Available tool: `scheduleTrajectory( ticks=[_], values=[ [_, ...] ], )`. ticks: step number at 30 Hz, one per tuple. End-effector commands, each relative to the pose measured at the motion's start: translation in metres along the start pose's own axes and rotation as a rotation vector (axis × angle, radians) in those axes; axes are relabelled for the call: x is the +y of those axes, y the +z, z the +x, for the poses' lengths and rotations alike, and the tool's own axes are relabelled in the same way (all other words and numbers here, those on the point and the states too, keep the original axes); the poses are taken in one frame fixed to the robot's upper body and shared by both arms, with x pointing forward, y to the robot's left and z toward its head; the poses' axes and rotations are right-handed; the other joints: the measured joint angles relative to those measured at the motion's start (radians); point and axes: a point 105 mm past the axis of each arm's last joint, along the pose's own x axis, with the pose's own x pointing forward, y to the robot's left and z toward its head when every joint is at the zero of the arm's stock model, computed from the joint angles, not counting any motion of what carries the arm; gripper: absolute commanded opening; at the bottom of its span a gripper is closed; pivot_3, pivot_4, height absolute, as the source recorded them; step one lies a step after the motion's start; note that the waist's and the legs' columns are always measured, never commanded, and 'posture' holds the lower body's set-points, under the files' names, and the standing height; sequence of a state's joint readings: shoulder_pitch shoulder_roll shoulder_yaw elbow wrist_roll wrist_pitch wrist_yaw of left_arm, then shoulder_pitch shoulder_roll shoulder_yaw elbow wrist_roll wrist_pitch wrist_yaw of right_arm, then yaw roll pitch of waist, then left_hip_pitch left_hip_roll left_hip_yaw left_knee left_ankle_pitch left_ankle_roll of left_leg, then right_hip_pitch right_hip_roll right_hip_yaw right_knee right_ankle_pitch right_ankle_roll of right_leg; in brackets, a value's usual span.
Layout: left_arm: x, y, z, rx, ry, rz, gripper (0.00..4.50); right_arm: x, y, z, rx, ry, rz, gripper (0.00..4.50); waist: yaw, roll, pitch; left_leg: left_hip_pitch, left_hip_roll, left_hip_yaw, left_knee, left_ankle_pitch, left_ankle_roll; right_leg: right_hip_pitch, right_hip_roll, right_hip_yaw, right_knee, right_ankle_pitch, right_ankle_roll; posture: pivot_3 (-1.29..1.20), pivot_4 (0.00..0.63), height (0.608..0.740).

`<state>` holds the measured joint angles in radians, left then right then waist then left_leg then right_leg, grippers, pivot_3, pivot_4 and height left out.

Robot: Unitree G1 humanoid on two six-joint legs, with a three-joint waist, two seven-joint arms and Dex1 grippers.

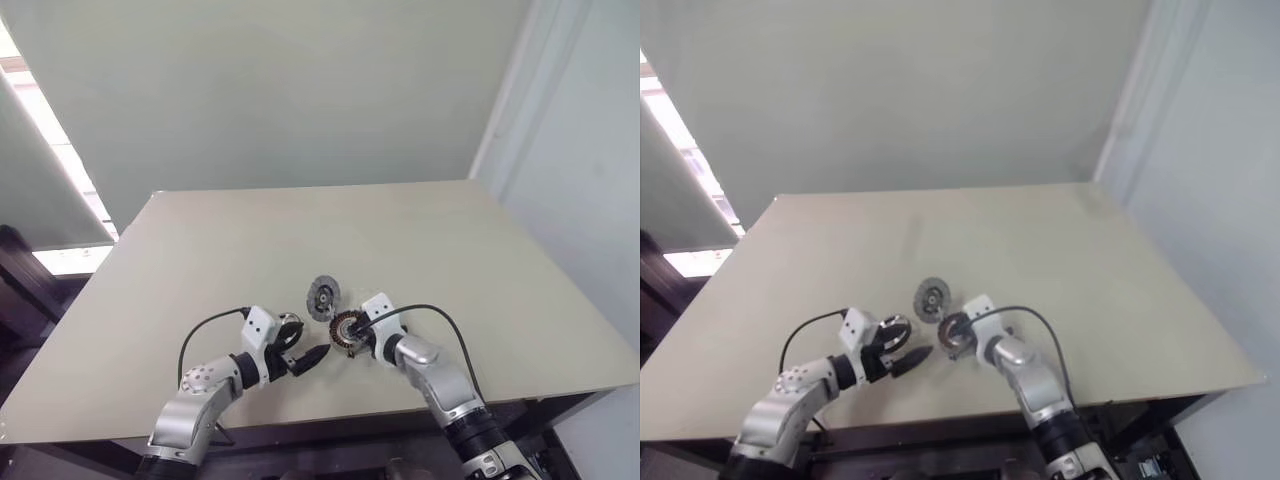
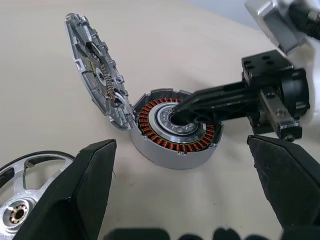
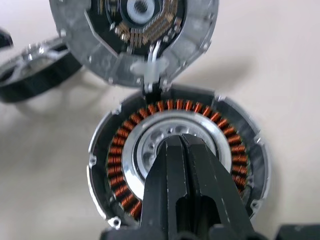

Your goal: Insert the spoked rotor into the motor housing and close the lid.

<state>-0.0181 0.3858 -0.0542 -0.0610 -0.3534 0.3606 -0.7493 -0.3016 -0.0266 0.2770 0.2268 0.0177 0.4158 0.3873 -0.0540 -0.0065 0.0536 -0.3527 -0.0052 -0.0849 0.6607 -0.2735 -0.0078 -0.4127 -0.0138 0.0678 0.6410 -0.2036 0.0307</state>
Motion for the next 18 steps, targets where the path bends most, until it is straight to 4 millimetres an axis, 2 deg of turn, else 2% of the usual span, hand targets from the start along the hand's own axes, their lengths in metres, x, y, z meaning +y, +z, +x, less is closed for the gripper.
scheduleTrajectory(
  ticks=[1, 9, 18],
  values=[
    [0.003, 0.014, 0.000, -0.049, 0.009, 0.026, 4.50, 0.000, 0.035, -0.006, -0.141, 0.022, 0.000, 0.02, 0.000, 0.000, 0.000, 0.000, 0.000, 0.000, 0.000, 0.000, 0.000, 0.000, 0.000, 0.000, 0.000, 0.000, 0.000, 0.00, 0.000, 0.740],
    [0.007, 0.010, -0.003, -0.056, 0.036, 0.000, 4.50, -0.003, 0.048, -0.021, -0.175, 0.047, -0.048, 0.02, 0.000, 0.000, 0.000, 0.000, 0.000, 0.000, 0.000, 0.000, 0.000, 0.000, 0.000, 0.000, 0.000, 0.000, 0.000, 0.00, 0.000, 0.740],
    [0.007, 0.009, -0.005, -0.059, 0.044, -0.006, 4.50, -0.013, 0.046, -0.033, -0.187, 0.028, -0.096, 0.02, 0.000, 0.000, 0.000, 0.000, 0.000, 0.000, 0.000, 0.000, 0.000, 0.000, 0.000, 0.000, 0.000, 0.000, 0.000, 0.00, 0.000, 0.740]
  ],
)
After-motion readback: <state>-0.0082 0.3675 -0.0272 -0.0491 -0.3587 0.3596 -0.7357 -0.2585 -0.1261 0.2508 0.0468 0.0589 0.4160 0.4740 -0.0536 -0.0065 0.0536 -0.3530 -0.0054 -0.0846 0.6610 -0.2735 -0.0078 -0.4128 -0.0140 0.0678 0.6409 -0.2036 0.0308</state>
